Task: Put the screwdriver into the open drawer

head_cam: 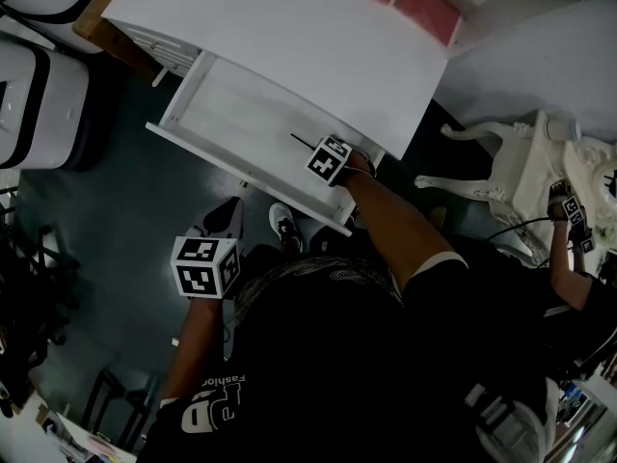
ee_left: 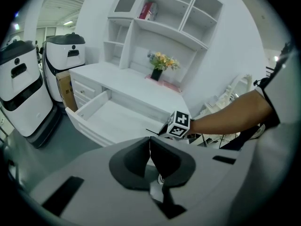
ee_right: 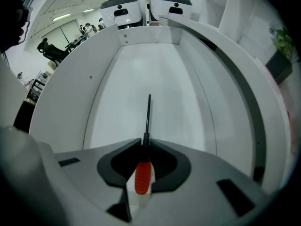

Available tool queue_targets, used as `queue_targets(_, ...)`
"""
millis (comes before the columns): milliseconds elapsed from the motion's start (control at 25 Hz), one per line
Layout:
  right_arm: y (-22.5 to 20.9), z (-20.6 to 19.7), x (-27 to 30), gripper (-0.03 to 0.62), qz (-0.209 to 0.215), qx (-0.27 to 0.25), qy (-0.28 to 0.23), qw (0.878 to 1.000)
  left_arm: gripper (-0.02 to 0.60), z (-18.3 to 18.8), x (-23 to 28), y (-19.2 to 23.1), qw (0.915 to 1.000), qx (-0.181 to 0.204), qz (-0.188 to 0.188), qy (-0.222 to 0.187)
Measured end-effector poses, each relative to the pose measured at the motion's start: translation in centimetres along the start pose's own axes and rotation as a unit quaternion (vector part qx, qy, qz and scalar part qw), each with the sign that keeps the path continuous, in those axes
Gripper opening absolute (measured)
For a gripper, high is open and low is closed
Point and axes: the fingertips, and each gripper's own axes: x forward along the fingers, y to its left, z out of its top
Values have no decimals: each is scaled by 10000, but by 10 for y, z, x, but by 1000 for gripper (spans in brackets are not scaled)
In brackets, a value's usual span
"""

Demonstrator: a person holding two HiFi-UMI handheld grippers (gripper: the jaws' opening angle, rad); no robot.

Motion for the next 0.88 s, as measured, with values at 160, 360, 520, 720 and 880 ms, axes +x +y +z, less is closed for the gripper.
queue_targets(160, -1, -4, 4, 63, -30, -69, 119, 9999, 15, 1, 1, 2, 10000, -10, 10, -6)
queue_targets(360, -2, -6, 7, 64, -8, -107, 167, 9998, 15, 1, 4, 2, 10000, -60, -3, 18)
queue_targets(520, -2, -6, 8, 64, 6, -160, 172, 9997, 15, 3, 5, 3, 10000, -88, 3, 10)
queue_targets(720, -2, -6, 9, 64, 22, -181, 161, 9997, 15, 5, 7, 4, 10000, -91, -15, 21)
queue_targets(880, -1, -5, 10, 65, 18, -164, 164, 9997, 15, 4, 7, 4, 10000, -17, -16, 45)
